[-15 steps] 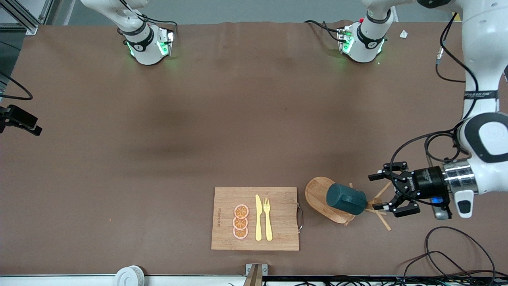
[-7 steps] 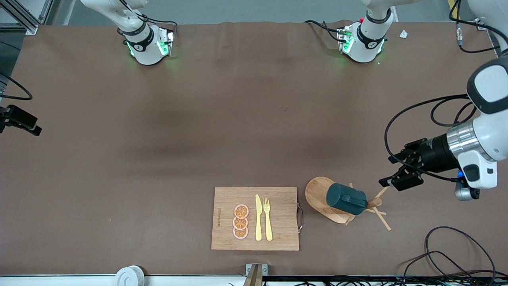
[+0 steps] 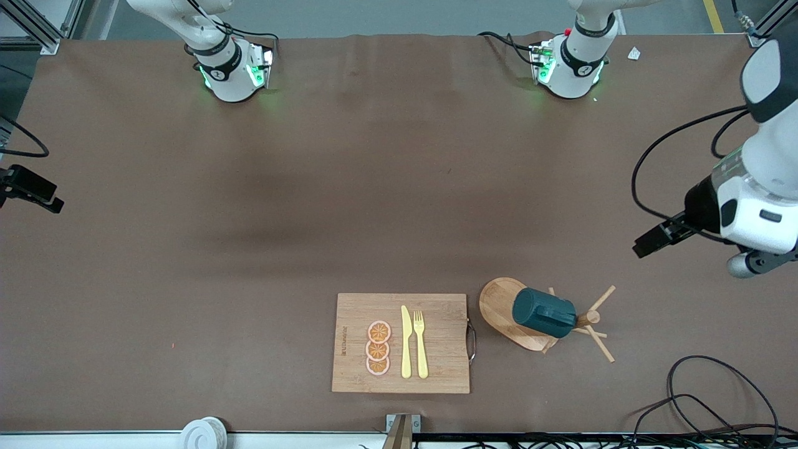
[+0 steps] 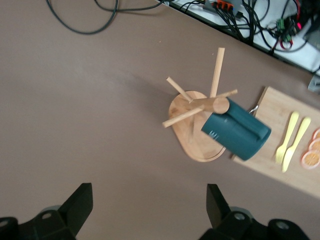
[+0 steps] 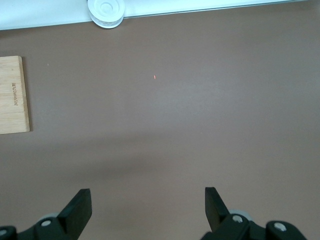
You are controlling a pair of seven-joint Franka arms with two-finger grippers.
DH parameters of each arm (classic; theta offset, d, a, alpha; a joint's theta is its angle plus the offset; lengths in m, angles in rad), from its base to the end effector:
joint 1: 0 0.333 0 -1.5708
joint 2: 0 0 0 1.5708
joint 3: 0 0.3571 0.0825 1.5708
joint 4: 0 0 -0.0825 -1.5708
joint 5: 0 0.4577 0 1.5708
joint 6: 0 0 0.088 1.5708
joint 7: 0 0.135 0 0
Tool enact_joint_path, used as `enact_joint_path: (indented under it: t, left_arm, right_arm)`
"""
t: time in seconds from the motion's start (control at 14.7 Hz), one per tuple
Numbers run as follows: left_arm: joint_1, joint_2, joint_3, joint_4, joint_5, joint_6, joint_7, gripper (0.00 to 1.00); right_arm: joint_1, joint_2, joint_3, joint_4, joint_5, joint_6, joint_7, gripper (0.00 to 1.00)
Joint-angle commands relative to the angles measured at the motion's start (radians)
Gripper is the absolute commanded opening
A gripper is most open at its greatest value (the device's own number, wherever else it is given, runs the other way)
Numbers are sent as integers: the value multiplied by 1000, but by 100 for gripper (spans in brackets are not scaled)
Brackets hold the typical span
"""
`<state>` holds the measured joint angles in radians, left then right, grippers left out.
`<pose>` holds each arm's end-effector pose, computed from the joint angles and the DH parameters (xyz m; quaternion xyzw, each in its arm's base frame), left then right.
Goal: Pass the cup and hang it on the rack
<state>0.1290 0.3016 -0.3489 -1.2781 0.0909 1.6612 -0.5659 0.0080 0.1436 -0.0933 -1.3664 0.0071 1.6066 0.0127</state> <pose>0.7299 -0.1112 0.6111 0.9825 0.1797 0.0437 0.0235 0.6830 -0.0524 0.6593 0.9977 -0.0481 0.0484 0.0048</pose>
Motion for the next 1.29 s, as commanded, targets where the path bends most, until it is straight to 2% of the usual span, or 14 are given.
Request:
enact_joint_path:
  t: [0.0, 0.14, 0.34, 0.54, 0.82, 1.23]
  left_arm:
    - [9, -59, 5, -23, 16, -61, 107, 100]
    - [-9, -119, 59, -46, 16, -81, 212, 100]
    - [-29, -206, 102, -107, 15, -153, 319, 100]
    - [-120, -285, 224, -179, 9, -176, 375, 100]
    - [-115, -338, 228, -242, 1, -189, 422, 100]
    - [-104, -360, 220, -256, -33, -192, 425, 100]
  right_arm:
    - [-23, -9, 17, 0, 7, -7, -11, 100]
    - [-22, -9, 17, 0, 7, -5, -8, 100]
    - [-26, -9, 17, 0, 11, 1, -7, 100]
    - [-25, -9, 17, 0, 17, -2, -4, 100]
    - [-23, -9, 17, 0, 22, -8, -2, 100]
    - [-23, -9, 17, 0, 19, -7, -2, 100]
